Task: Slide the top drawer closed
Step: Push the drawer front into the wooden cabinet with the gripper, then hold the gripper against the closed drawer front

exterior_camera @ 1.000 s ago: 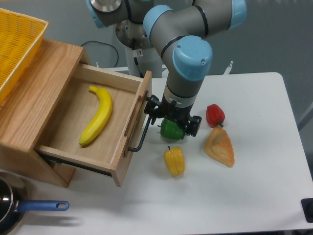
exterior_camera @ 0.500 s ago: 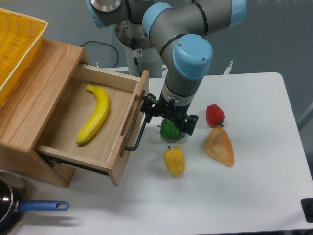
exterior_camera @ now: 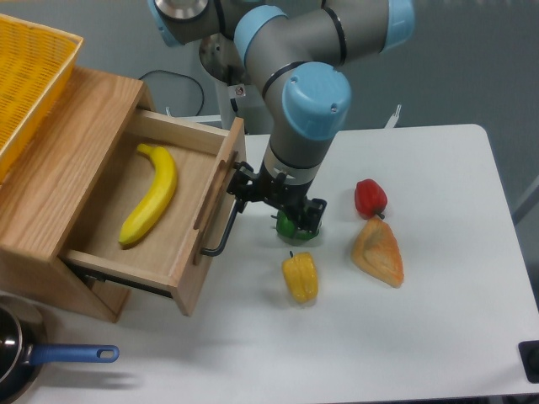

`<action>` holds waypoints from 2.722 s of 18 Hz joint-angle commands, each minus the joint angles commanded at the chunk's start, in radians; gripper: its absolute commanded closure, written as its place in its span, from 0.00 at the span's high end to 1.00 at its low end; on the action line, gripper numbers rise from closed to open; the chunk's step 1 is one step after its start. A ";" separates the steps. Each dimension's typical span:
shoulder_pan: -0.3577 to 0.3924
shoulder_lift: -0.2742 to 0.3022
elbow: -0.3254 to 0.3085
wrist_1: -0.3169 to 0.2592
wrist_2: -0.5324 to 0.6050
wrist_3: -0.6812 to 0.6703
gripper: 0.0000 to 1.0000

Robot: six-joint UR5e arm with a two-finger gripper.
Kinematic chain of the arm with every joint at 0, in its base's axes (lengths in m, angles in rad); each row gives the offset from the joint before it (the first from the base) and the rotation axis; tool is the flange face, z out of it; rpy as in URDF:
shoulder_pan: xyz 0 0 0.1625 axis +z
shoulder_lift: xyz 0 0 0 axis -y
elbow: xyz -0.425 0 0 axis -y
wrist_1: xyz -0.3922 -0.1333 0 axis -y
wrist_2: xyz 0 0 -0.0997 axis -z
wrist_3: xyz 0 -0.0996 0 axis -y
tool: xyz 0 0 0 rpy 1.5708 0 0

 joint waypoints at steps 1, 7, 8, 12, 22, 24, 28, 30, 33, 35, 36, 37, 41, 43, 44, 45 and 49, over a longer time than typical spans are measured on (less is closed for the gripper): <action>-0.005 0.000 0.002 0.000 0.000 -0.002 1.00; -0.034 0.012 -0.003 -0.003 -0.018 -0.026 1.00; -0.035 0.014 -0.005 -0.003 -0.018 -0.031 1.00; -0.064 0.018 -0.009 -0.003 -0.018 -0.054 1.00; -0.124 0.023 -0.011 -0.003 -0.020 -0.100 1.00; -0.135 0.026 -0.011 -0.005 -0.020 -0.107 1.00; -0.158 0.028 -0.011 -0.005 -0.020 -0.129 1.00; -0.178 0.028 -0.011 -0.005 -0.020 -0.140 1.00; -0.206 0.028 -0.011 -0.003 -0.020 -0.161 1.00; -0.216 0.028 -0.011 -0.003 -0.020 -0.172 1.00; -0.222 0.028 -0.011 -0.003 -0.021 -0.176 1.00; -0.229 0.028 -0.011 -0.003 -0.021 -0.182 1.00; -0.235 0.029 -0.009 -0.003 -0.031 -0.189 1.00; -0.235 0.029 -0.011 -0.003 -0.031 -0.189 1.00; -0.235 0.029 -0.008 -0.003 -0.032 -0.189 1.00; -0.235 0.029 -0.008 -0.003 -0.032 -0.189 1.00; -0.229 0.029 -0.005 -0.002 -0.031 -0.187 1.00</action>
